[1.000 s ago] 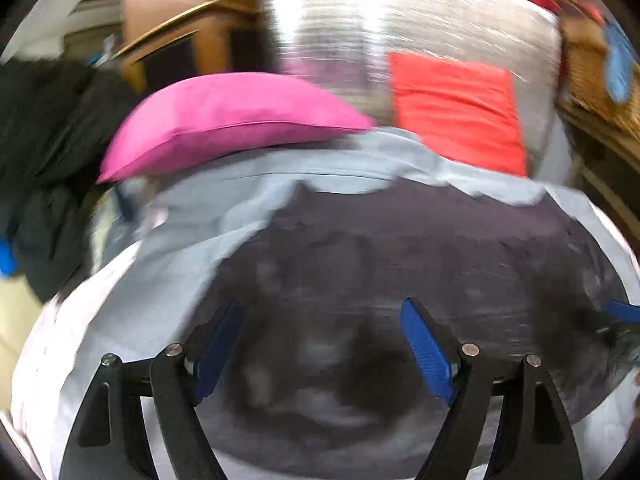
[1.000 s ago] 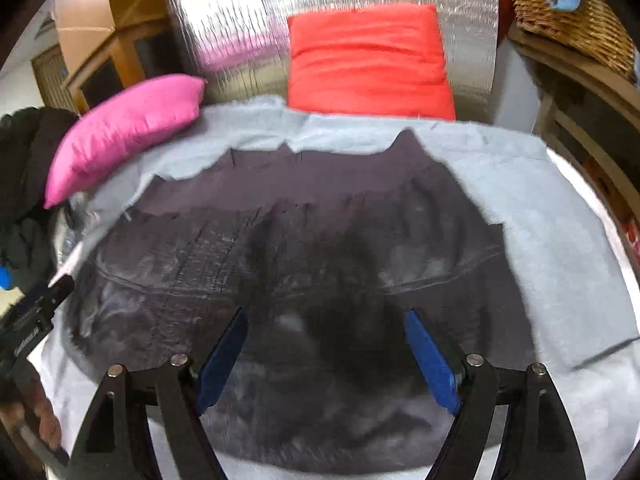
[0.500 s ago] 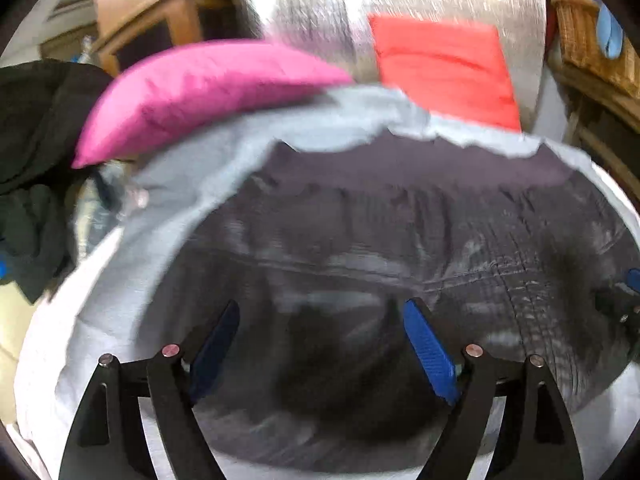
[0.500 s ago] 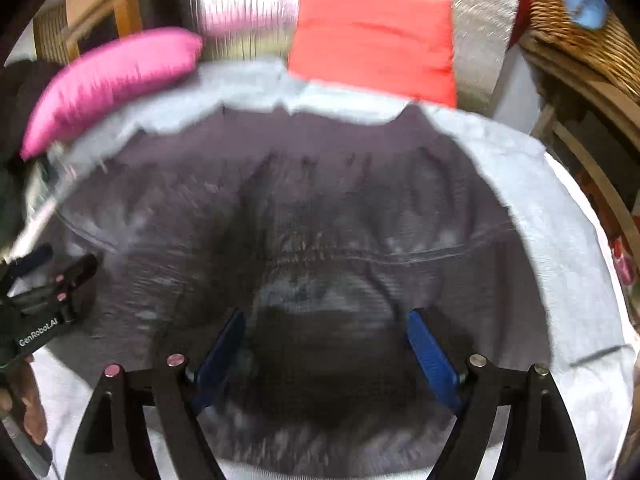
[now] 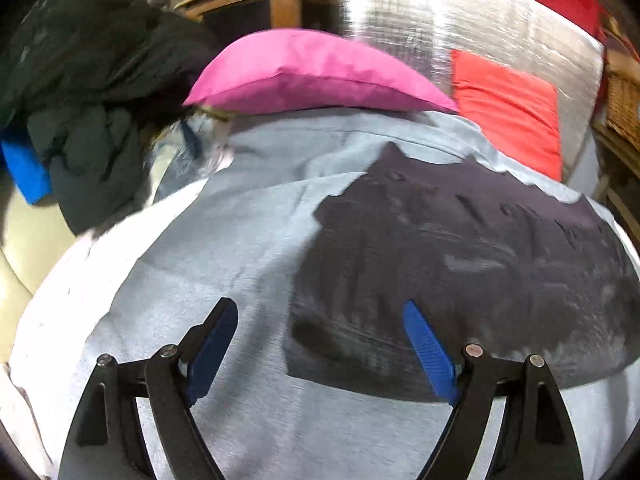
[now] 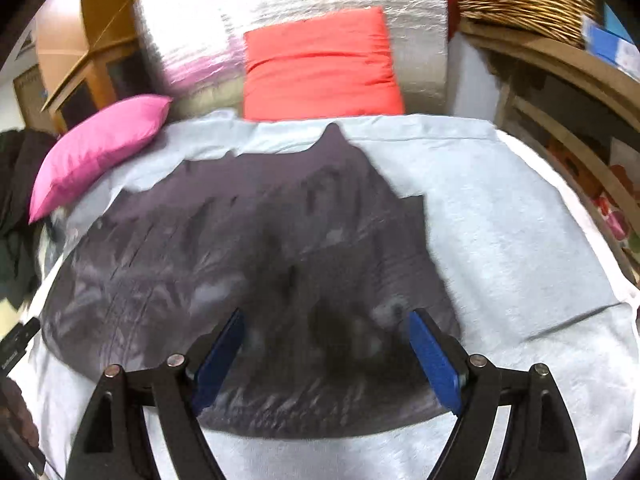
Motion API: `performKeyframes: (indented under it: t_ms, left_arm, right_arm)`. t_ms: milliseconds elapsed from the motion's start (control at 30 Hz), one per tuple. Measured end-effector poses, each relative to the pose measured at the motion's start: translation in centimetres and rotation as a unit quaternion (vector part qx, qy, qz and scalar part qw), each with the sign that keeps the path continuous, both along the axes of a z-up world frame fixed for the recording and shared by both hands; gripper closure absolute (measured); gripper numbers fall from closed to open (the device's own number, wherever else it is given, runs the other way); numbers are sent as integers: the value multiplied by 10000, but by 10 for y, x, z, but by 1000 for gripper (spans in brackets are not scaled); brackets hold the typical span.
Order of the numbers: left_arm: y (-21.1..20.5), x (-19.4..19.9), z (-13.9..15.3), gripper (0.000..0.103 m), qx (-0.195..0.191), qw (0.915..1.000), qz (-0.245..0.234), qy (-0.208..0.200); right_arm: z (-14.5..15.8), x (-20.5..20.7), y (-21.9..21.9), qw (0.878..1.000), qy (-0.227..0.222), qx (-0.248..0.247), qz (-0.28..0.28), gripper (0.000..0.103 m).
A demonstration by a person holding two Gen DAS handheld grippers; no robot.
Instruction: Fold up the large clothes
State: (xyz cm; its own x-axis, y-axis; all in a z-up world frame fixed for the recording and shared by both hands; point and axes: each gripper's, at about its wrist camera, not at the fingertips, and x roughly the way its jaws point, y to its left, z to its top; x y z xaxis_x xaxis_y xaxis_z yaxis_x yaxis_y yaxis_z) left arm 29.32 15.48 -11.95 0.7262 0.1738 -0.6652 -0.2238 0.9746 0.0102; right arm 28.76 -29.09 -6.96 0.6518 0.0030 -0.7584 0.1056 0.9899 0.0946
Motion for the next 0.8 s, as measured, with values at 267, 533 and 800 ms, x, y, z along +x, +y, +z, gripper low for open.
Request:
performKeyframes:
  t_ms: [267,533,800]
  left_arm:
    - [27,0,-10,18,-619,9975,-110,312]
    - [61,44,4,17,-1464,9871,-484,438]
    - [74,94,-21,18,-2421,9622,-868,895]
  right_arm:
    - [-19,0,-25,9979,371,515,-132,17]
    - [11,9,-83,9896,264,1416,3,17]
    - [-30,57,-124,9649,660,2540,62,17]
